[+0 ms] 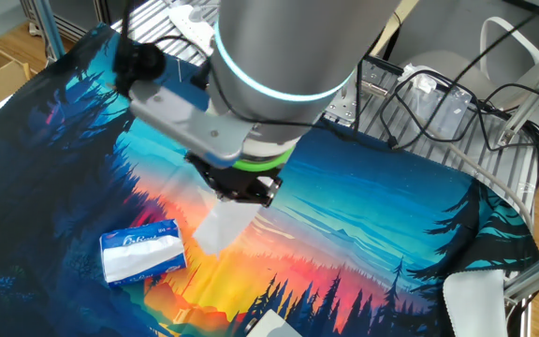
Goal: Pull out a napkin
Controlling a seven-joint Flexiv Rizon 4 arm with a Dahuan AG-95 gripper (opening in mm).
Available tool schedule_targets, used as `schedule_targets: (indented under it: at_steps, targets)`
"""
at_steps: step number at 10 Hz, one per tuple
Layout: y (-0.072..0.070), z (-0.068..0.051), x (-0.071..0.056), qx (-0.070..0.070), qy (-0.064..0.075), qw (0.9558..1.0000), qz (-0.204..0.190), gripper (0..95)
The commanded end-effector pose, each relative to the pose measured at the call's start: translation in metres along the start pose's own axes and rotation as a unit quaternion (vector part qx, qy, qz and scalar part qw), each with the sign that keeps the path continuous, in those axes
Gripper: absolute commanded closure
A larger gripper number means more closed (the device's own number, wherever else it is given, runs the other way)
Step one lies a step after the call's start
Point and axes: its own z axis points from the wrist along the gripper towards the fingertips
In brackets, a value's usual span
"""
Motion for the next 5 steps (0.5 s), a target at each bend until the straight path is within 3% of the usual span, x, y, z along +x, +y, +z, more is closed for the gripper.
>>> schedule_targets:
  at_steps: [1,2,3,5]
  targets:
    - [0.004,0.004,0.006,-0.003,0.002,0.9996,0.029,57.0]
    - [0.006,0.008,0.01,-0.003,0.002,0.9993,0.037,19.0]
    - [0.008,0.01,0.013,-0.004,0.002,0.9994,0.034,0.0]
    - [0.009,0.012,0.016,-0.006,0.003,0.9996,0.028,0.0]
